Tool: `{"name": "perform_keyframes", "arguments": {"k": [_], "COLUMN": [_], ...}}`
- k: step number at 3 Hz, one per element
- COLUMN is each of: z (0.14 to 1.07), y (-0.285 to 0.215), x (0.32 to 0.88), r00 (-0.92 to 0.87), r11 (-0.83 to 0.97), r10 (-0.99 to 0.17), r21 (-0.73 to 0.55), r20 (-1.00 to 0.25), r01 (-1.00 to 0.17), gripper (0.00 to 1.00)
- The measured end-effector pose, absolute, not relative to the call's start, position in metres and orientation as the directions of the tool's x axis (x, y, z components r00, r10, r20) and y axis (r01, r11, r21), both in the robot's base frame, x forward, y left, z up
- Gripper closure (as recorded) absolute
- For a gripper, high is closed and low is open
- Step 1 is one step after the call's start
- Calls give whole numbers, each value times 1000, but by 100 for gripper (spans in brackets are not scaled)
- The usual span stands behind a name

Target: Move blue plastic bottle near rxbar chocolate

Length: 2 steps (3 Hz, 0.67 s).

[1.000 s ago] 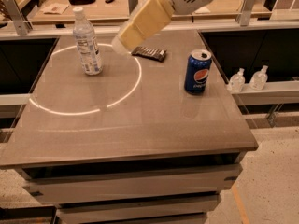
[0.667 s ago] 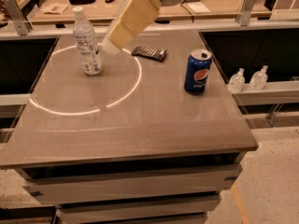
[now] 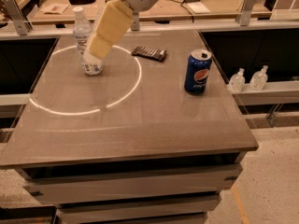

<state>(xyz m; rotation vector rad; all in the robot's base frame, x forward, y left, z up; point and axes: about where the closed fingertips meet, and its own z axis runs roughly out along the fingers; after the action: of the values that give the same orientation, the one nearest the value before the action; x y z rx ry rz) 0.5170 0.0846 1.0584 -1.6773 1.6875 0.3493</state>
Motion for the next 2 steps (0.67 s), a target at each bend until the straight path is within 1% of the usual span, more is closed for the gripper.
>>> {"name": "perform_keyframes", "arguments": {"k": [1, 2], "z": [1041, 1026], "y": [102, 110], "x": [533, 553], "r00": [57, -3], "r11": [158, 228], "r10": [-812, -858], "r21": [-312, -376], "r20": [-581, -514], "r01": [-937, -898], "gripper": [0, 0]}}
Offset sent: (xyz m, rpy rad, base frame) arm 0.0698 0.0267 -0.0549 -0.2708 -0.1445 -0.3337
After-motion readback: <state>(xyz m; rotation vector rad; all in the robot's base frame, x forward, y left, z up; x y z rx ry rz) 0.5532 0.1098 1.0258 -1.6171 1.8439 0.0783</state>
